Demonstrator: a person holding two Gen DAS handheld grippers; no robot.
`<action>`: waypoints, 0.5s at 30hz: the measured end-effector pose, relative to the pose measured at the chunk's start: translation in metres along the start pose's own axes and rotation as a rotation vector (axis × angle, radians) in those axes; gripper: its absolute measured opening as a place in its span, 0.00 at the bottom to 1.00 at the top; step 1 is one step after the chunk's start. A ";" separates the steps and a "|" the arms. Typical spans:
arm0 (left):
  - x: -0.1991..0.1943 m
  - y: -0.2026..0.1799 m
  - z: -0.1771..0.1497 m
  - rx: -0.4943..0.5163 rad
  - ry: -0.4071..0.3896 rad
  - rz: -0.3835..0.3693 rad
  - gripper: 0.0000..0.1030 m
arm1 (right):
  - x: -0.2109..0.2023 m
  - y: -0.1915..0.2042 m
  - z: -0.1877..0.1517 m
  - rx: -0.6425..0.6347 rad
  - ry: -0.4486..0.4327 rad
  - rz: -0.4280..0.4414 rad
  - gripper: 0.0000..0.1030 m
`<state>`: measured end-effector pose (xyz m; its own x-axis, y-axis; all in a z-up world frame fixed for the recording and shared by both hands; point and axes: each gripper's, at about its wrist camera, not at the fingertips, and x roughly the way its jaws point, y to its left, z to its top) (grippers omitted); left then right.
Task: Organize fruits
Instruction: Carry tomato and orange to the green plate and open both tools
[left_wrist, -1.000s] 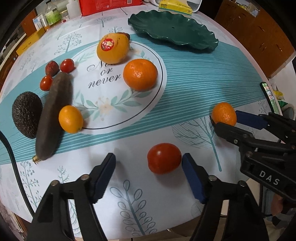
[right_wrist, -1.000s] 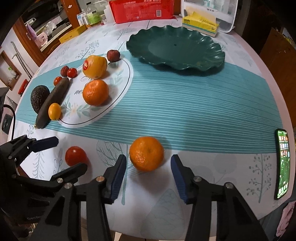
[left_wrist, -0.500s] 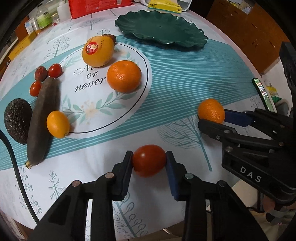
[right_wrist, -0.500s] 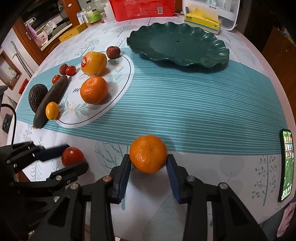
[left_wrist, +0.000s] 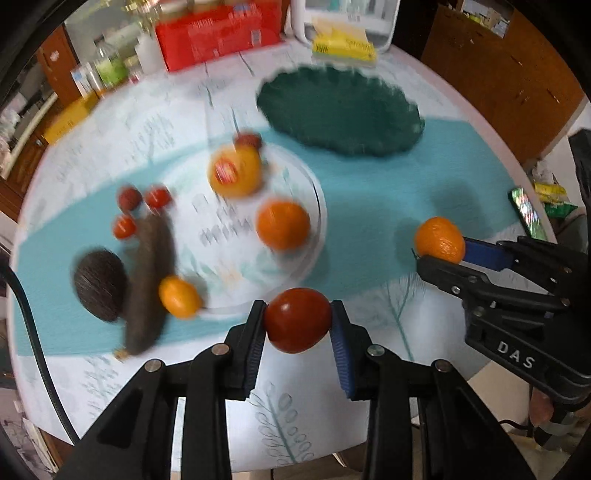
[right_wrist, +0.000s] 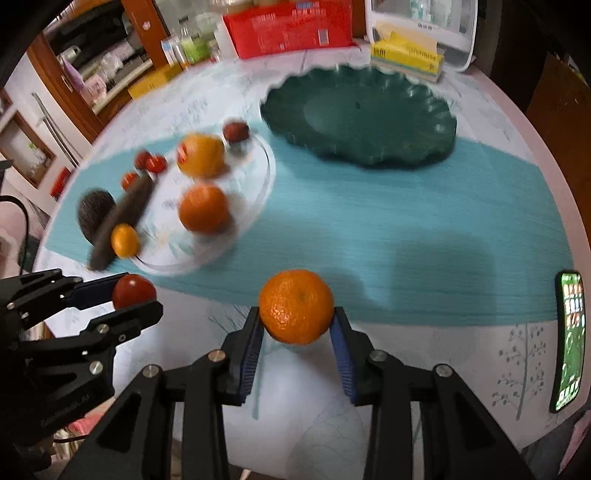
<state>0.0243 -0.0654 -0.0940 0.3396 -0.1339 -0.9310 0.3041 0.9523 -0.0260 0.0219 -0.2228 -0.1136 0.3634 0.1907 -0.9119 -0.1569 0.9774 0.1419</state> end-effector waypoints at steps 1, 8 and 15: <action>-0.010 0.001 0.008 -0.001 -0.018 0.004 0.31 | -0.009 0.000 0.007 -0.004 -0.021 0.002 0.36; -0.087 0.006 0.082 -0.006 -0.187 0.008 0.31 | -0.077 -0.005 0.073 -0.028 -0.181 0.004 0.36; -0.124 0.000 0.169 -0.006 -0.297 0.001 0.32 | -0.121 -0.027 0.137 0.012 -0.318 -0.024 0.36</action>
<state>0.1325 -0.0946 0.0825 0.5859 -0.2065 -0.7836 0.2985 0.9540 -0.0283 0.1076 -0.2600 0.0455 0.6359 0.1853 -0.7492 -0.1351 0.9825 0.1283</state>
